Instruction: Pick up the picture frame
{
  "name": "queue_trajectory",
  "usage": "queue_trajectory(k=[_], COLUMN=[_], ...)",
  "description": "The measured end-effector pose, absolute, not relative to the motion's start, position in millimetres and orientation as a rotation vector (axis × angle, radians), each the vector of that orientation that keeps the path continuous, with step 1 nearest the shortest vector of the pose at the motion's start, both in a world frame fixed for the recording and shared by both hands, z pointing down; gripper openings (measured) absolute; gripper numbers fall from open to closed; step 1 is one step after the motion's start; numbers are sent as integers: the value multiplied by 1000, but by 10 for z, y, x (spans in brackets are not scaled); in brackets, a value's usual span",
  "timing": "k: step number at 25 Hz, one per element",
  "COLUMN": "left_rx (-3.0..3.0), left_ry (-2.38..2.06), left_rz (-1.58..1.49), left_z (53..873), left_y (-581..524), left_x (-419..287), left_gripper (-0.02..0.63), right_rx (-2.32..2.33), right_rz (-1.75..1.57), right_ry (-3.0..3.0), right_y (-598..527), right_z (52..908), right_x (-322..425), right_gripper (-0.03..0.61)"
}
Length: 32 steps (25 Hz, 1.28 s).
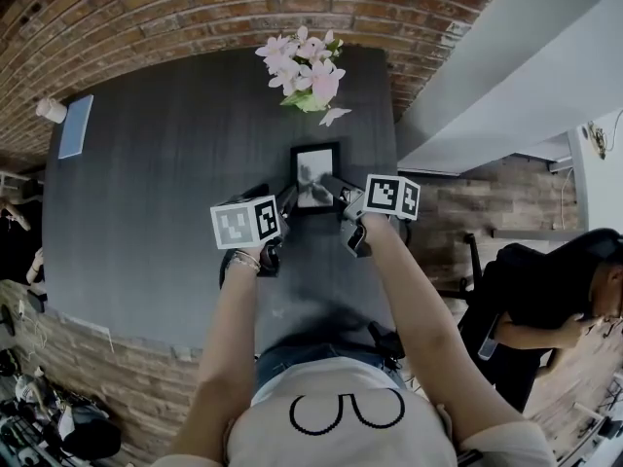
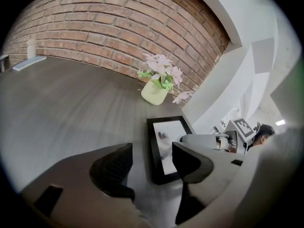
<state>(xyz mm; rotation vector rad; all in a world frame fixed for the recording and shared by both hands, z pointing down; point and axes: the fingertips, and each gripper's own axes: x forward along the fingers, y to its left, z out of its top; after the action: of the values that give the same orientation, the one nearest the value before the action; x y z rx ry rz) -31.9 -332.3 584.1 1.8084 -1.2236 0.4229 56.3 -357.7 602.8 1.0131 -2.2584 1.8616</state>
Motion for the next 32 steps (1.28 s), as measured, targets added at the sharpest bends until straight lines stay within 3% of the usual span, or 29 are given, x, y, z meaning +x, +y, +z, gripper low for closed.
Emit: queue_trajectory(k=[32], left_rx=[2054], left_ry=[-1332], left_rz=[243], left_z=[4748], left_y=[-2902], left_x=[-502], left_gripper=[256], right_rx=[1066], right_rz=[1637], right_ry=[-2500], right_y=[-3109], right_z=[4998], right_x=[509], right_gripper=[41])
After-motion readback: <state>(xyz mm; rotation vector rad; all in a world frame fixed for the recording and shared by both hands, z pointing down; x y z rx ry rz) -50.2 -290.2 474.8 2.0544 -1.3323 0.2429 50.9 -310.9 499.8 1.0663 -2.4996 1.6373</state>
